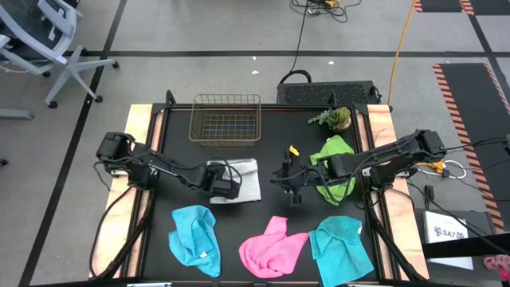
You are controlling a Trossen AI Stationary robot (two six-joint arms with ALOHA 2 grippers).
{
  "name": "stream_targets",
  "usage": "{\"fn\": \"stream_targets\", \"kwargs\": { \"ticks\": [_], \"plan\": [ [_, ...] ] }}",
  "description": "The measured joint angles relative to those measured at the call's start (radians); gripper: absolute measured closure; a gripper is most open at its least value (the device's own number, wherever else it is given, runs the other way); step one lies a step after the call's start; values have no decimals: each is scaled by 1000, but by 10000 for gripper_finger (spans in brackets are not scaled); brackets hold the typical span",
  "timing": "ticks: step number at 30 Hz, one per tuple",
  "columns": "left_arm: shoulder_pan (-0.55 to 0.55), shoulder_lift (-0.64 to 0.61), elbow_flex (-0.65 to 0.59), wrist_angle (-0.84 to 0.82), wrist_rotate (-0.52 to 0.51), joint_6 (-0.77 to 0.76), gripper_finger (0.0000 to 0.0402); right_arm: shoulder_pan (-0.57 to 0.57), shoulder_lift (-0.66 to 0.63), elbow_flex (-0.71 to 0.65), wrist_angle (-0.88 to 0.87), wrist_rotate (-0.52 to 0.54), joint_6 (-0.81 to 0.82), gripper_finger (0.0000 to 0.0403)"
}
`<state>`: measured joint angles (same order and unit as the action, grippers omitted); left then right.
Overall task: Fold microfiber towels
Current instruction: Fold the gray microfiber cloth
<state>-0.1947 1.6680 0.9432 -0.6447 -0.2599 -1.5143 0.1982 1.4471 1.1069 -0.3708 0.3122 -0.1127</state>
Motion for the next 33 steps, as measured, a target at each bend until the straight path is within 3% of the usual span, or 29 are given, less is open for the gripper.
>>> {"fn": "stream_targets", "kwargs": {
  "ticks": [18, 25, 33],
  "plan": [
    [38, 0, 0, 16, -4, 60, 270, 0, 0, 0, 7, -1, 21, 280],
    [38, -2, -93, 178, 8, 56, 270, 0, 0, 0, 7, -1, 19, 280],
    [38, -2, -93, 183, 4, 46, 270, 0, 0, 0, 7, -1, 19, 280]
  ]
}}
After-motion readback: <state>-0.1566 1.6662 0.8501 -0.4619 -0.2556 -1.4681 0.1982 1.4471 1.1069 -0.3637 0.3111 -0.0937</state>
